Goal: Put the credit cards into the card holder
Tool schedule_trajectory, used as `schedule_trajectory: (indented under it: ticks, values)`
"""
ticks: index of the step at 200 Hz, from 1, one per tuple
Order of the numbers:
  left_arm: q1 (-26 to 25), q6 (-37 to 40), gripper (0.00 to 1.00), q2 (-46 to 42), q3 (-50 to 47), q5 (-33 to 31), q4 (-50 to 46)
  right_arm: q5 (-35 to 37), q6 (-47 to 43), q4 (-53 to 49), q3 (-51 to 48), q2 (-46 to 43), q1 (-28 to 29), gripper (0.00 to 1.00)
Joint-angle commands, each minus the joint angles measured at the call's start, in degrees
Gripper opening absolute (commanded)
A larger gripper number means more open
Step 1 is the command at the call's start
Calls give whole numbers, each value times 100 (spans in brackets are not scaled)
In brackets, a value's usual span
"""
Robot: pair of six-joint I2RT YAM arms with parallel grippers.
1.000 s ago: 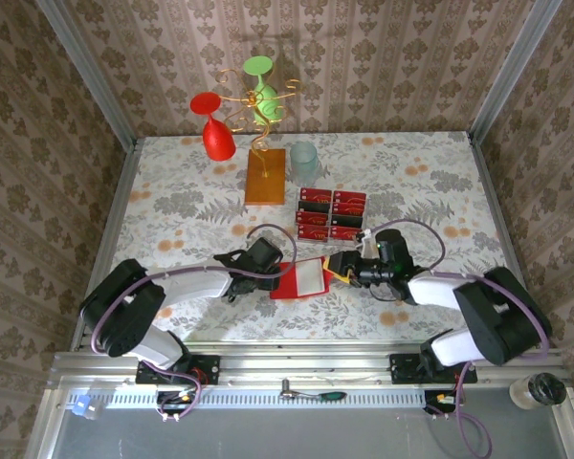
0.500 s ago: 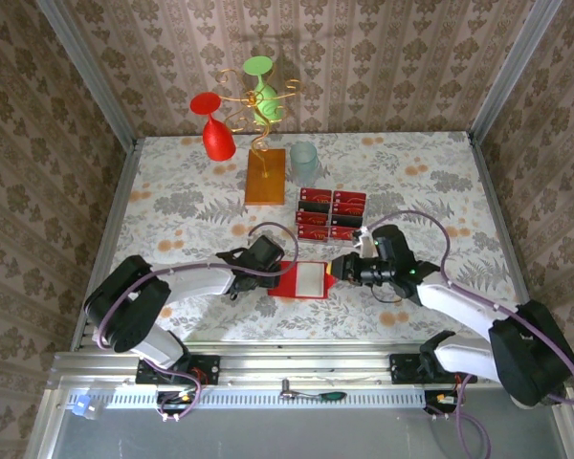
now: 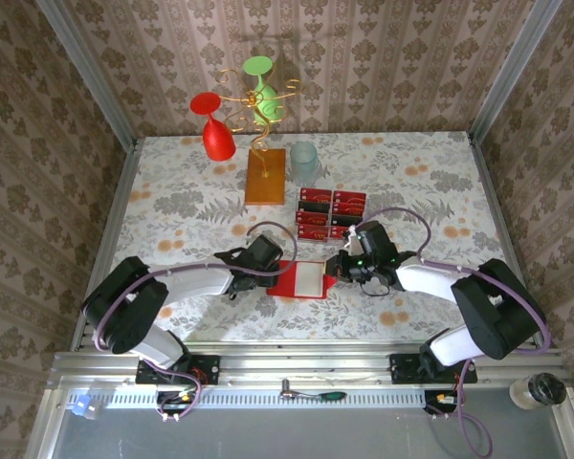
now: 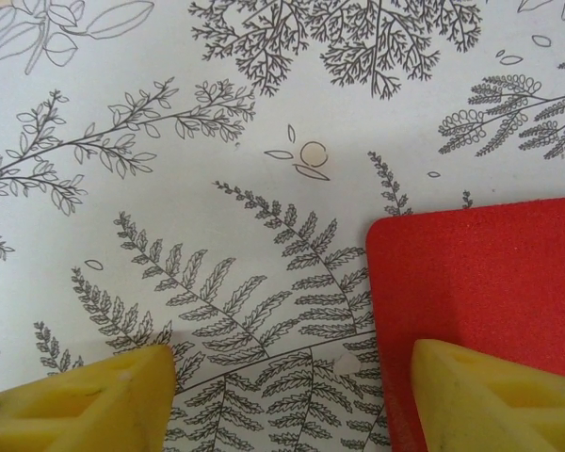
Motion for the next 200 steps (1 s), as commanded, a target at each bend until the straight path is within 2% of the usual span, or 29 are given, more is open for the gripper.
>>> schedule_trajectory:
  ticks: [1,36,65,93,127,200]
  values:
    - [-22,-113,67,-189,-138,-130,-188,140,-143,230,-226,186,-133,4]
    - [-130,-274,67,-256,-239,-157,-171,85,-145,468,-375,453,-198,1]
    - [-185,-403,67,-323,-333,-205,-164,-53,-197,360,-317,315,-195,0]
    - [-204,-498,66,-404,-401,-232,-173,-165,-400,-212,-59,-128,-109,0]
    - [-210,-563,66,-546,-468,-271,-148,38,-748,-1058,582,-339,301,0]
    - [-209,-570,66,-584,-385,-297,-152,195,-613,-959,1970,1190,1178,0]
